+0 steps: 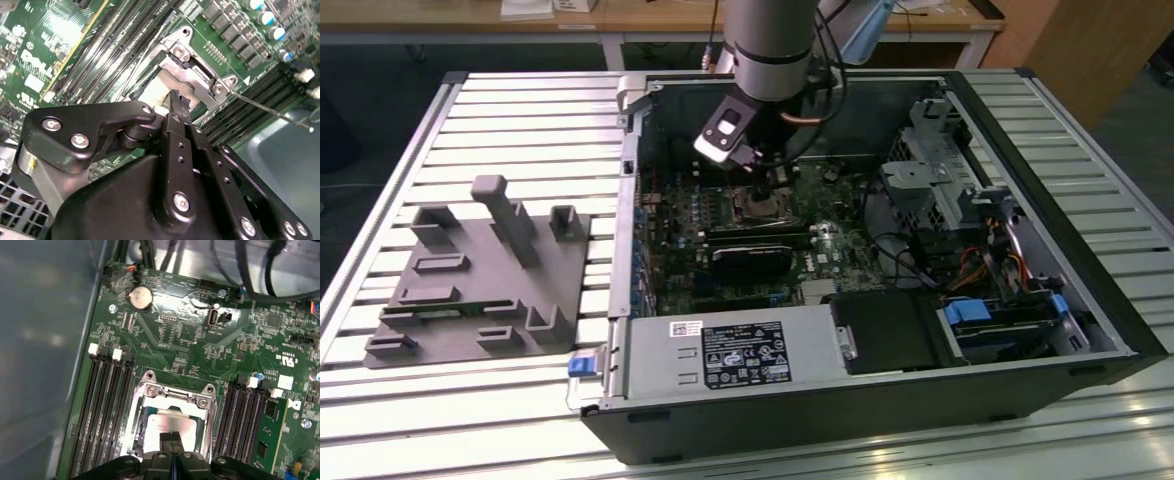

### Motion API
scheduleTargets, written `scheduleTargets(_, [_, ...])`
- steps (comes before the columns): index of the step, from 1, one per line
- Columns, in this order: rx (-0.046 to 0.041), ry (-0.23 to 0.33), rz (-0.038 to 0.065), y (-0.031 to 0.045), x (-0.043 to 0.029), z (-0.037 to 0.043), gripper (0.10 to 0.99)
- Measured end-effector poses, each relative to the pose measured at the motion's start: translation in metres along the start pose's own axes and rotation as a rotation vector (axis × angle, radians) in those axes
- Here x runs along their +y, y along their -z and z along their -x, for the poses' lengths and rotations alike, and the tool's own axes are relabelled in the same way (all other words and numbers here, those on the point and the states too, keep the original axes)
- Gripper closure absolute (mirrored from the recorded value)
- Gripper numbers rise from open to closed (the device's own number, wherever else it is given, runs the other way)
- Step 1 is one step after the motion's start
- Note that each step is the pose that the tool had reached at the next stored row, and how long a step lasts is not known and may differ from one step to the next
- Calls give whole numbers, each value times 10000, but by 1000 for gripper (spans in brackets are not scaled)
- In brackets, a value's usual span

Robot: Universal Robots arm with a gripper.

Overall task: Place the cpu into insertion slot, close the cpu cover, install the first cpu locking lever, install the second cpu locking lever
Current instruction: 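Close the cpu cover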

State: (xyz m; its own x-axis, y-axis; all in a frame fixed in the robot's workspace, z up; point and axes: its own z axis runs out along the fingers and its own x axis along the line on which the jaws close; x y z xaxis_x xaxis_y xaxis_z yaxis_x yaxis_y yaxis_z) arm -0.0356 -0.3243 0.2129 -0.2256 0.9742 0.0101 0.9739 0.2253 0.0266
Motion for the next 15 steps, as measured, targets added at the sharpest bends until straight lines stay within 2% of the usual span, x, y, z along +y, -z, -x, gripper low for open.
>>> scheduleTargets(10, [-111,1553,-51,0,0,0,980])
scheduleTargets(15, [-138,2416,-67,-1,0,0,980])
